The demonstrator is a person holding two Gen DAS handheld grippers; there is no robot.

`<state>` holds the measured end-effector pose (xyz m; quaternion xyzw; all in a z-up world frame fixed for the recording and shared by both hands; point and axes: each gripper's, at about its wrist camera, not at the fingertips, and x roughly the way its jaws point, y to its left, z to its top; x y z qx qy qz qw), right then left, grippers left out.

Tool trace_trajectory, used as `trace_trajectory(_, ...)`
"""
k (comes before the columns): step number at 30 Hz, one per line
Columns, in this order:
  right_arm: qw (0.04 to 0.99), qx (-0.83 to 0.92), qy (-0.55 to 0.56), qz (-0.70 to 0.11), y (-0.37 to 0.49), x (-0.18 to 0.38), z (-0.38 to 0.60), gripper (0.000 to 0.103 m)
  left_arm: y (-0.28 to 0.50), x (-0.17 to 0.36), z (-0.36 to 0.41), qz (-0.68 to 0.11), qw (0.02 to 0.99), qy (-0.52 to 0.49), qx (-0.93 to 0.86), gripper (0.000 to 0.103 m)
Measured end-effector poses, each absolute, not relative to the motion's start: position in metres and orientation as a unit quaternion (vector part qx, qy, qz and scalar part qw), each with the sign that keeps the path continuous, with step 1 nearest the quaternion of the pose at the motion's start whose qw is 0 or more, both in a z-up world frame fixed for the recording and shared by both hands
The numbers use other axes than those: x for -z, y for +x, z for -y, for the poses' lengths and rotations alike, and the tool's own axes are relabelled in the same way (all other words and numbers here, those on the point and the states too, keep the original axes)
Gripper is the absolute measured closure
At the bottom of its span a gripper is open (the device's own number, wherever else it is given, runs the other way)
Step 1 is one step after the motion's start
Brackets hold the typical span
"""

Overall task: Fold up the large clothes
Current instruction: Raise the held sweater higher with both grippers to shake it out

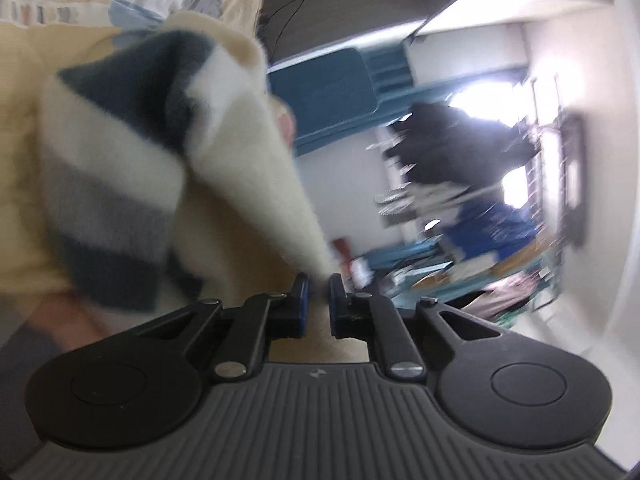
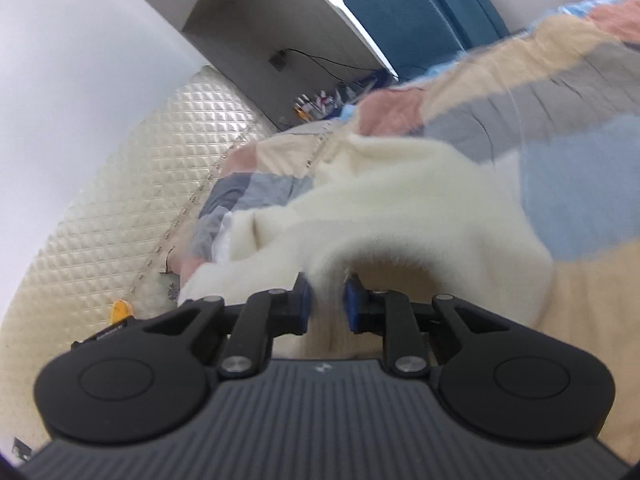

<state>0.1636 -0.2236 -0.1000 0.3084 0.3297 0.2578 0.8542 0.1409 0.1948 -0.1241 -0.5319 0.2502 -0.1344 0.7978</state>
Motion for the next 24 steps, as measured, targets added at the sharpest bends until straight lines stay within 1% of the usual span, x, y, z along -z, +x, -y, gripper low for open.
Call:
trace_trajectory(3, 0.841, -0.244, 0.332, -0.351, 0.154, 0.112, 0.224, 0.082, 0.127, 0.126, -0.191, -0.268, 0.811, -0.504, 0.127, 0.091)
trace_trajectory(5, 0.839, -0.237, 0.334, -0.359, 0.153, 0.117, 0.223, 0.082, 0.124, 0.133, -0.193, -0.275, 0.806, -0.509, 0.123, 0.091)
trace_trajectory(8, 0.837, -0.244, 0.337, -0.355, 0.157, 0.116, 0.221, 0.078, 0.128, 0.136, -0.195, -0.279, 0.808, -0.507, 0.113, 0.090)
trace_trajectory(10, 0.835, -0.244, 0.344, -0.355, 0.159, 0.117, 0.222, 0.073, 0.131, 0.140, -0.195, -0.281, 0.807, -0.507, 0.112, 0.087)
trace_trajectory(11, 0.833, -0.243, 0.348, -0.354, 0.161, 0.119, 0.223, 0.071, 0.135, 0.143, -0.195, -0.283, 0.804, -0.511, 0.111, 0.078)
trace_trajectory(12, 0.832, -0.241, 0.352, -0.354, 0.163, 0.120, 0.225, 0.059, 0.137, 0.145, -0.196, -0.284, 0.800, -0.518, 0.108, 0.063)
trace_trajectory(13, 0.831, -0.238, 0.359, -0.352, 0.164, 0.121, 0.228, 0.048, 0.139, 0.147, -0.198, -0.284, 0.797, -0.522, 0.106, 0.055)
trace_trajectory(14, 0.828, -0.237, 0.371, -0.348, 0.165, 0.123, 0.231, 0.045, 0.140, 0.148, -0.198, -0.283, 0.797, -0.524, 0.103, 0.049)
trace_trajectory(18, 0.817, -0.241, 0.408, -0.329, 0.171, 0.124, 0.241, 0.045, 0.148, 0.149, -0.200, -0.273, 0.800, -0.525, 0.102, 0.048)
trace_trajectory(24, 0.830, -0.199, 0.390, -0.346, 0.186, 0.135, 0.240, 0.046, 0.155, 0.151, -0.207, -0.258, 0.813, -0.515, 0.084, 0.048)
